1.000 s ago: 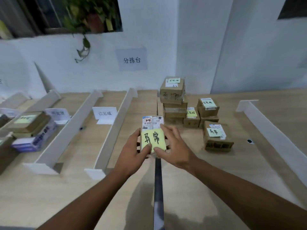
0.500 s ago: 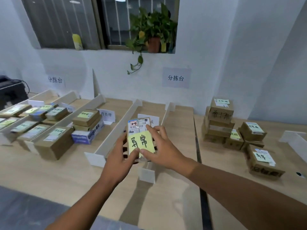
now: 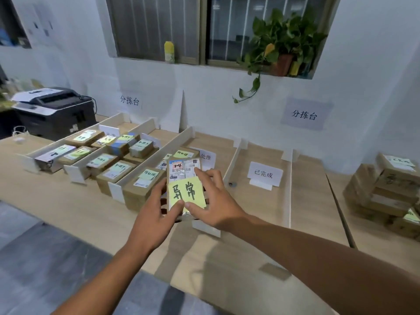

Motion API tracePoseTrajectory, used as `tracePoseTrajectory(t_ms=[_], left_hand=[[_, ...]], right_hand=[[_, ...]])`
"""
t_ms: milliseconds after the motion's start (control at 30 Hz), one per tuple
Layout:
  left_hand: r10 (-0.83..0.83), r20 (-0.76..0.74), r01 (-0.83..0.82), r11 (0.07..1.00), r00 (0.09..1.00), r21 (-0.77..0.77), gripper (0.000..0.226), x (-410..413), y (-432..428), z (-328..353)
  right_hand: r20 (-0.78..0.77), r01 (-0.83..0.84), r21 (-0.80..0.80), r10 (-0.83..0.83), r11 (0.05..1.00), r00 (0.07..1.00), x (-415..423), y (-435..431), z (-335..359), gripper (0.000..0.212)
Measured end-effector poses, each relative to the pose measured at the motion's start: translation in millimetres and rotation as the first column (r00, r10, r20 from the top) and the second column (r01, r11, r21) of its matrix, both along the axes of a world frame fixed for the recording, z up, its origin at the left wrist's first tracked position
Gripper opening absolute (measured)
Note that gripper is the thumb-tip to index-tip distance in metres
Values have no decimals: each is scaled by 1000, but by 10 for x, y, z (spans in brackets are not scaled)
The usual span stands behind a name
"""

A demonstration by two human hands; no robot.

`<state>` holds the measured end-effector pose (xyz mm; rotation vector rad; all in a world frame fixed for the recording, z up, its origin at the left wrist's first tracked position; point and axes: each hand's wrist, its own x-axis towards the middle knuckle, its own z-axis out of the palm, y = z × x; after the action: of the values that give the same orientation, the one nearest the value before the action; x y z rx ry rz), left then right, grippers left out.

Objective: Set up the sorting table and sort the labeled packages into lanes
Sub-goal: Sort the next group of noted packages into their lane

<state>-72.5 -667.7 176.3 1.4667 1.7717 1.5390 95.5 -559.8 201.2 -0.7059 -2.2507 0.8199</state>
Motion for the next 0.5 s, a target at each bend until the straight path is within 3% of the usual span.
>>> tracePoseTrajectory(t_ms=[500], left_hand=[[227,12,-224,967,974,-124,64,-3278,613,-314]], right_hand=[[32,-246,-85,249,966,968,-3579,1046,-447,92]])
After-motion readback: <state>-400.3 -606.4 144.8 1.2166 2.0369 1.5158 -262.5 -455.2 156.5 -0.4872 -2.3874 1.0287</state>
